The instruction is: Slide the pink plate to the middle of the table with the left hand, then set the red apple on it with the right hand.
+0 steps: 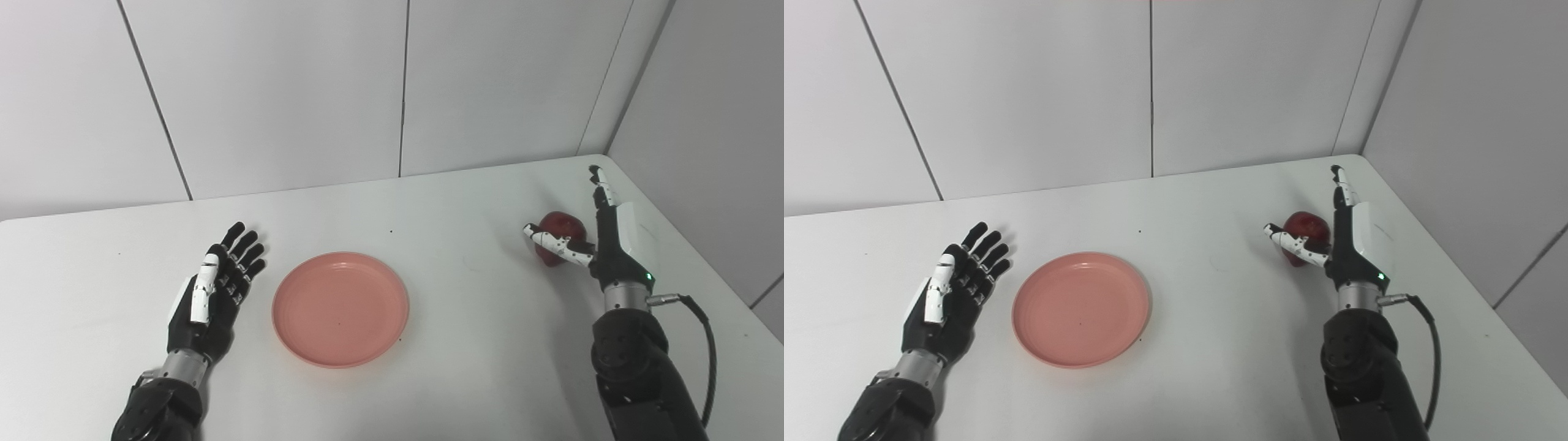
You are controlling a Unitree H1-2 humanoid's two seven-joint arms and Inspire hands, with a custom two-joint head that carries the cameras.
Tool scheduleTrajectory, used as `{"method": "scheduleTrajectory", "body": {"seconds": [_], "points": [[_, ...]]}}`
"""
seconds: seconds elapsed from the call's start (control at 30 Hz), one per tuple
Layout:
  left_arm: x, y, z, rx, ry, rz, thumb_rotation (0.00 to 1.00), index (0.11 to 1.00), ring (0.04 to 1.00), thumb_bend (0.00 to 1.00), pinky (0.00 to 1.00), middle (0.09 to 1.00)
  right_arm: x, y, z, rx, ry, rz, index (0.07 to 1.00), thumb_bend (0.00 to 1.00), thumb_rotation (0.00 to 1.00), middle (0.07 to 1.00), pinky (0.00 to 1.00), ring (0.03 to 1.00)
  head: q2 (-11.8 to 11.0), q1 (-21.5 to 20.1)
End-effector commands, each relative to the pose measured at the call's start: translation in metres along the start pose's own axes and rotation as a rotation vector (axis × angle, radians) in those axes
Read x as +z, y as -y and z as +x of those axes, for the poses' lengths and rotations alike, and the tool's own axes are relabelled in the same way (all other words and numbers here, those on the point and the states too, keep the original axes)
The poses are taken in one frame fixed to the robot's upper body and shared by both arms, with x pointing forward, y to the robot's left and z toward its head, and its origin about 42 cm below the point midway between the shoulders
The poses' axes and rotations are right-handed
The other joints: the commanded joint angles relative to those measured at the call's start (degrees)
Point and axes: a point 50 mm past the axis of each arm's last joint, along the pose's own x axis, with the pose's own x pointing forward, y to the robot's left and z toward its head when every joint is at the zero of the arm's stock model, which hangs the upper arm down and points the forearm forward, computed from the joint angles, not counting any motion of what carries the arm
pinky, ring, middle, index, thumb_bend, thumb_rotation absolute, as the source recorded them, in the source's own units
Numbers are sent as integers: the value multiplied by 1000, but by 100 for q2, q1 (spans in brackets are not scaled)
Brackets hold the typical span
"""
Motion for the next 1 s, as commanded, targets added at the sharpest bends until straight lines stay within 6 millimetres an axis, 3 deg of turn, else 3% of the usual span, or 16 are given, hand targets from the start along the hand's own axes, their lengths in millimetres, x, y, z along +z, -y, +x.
{"method": "scheduleTrajectory", "body": {"seconds": [0.0, 0.97], "points": [[-25, -12, -15, 46, -111, -22, 1000, 916, 926, 356, 933, 931, 14, 8, 12, -40, 46, 17, 935, 1000, 489, 908, 752, 858, -1, 8], [-22, -11, -19, 35, -117, -17, 1000, 922, 928, 361, 935, 935, 4, 1, 29, 26, -31, -34, 945, 1000, 433, 917, 760, 868, 84, 22]]}}
